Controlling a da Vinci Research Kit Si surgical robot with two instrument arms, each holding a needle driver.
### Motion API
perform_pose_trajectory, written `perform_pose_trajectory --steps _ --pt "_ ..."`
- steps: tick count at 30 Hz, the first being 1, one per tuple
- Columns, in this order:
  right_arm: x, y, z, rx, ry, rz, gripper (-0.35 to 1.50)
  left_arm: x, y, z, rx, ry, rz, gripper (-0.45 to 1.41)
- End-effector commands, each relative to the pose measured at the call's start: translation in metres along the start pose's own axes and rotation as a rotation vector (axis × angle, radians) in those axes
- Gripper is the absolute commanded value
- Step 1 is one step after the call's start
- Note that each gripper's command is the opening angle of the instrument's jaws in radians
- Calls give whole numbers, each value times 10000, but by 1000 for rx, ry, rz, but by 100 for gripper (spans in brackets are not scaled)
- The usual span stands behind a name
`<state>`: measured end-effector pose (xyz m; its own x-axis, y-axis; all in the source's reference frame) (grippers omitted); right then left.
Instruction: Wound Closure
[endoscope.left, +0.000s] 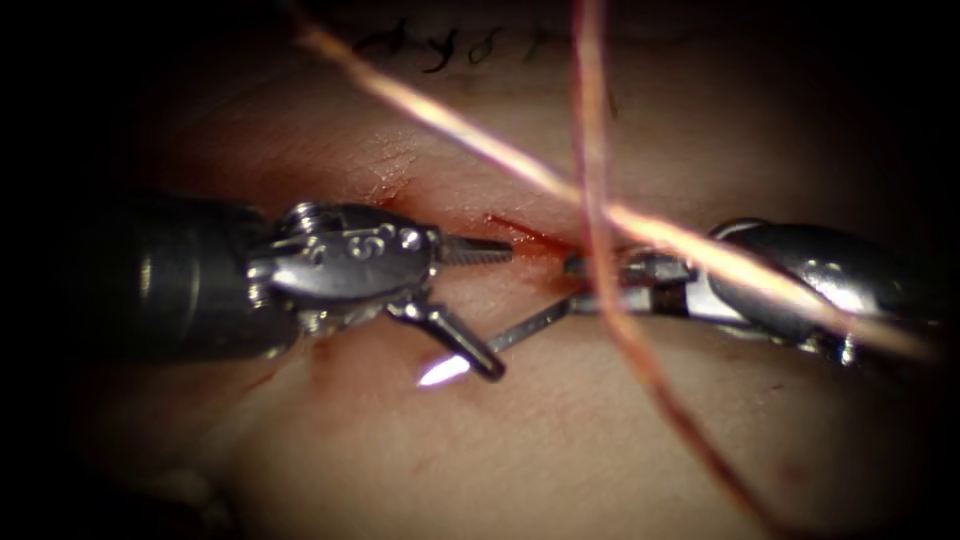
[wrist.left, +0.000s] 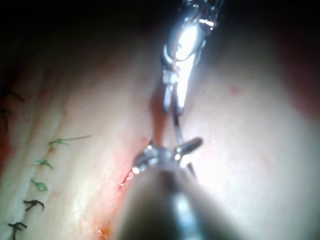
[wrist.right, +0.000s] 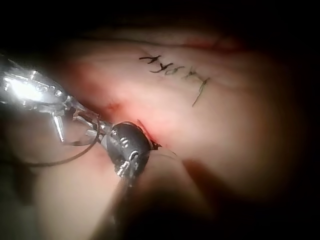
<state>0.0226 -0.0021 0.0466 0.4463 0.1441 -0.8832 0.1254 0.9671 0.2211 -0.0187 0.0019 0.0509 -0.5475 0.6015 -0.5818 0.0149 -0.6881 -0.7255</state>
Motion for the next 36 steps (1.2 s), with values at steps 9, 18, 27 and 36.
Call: perform_pose_trajectory --steps 9,18,27,36 --pt "9 0 14 27 27 -158 -35 -8 -2 17 -31 -48 6 69" --pt "23 -4 15 37 55 -196 -35 -15 -10 31 -36 -64 21 63" --pt "30 -10 16 43 67 -218 -35 -22 -11 33 -54 -86 35 52" --pt "32 -13 17 48 73 -230 -35 -27 -8 31 -96 -96 51 7"
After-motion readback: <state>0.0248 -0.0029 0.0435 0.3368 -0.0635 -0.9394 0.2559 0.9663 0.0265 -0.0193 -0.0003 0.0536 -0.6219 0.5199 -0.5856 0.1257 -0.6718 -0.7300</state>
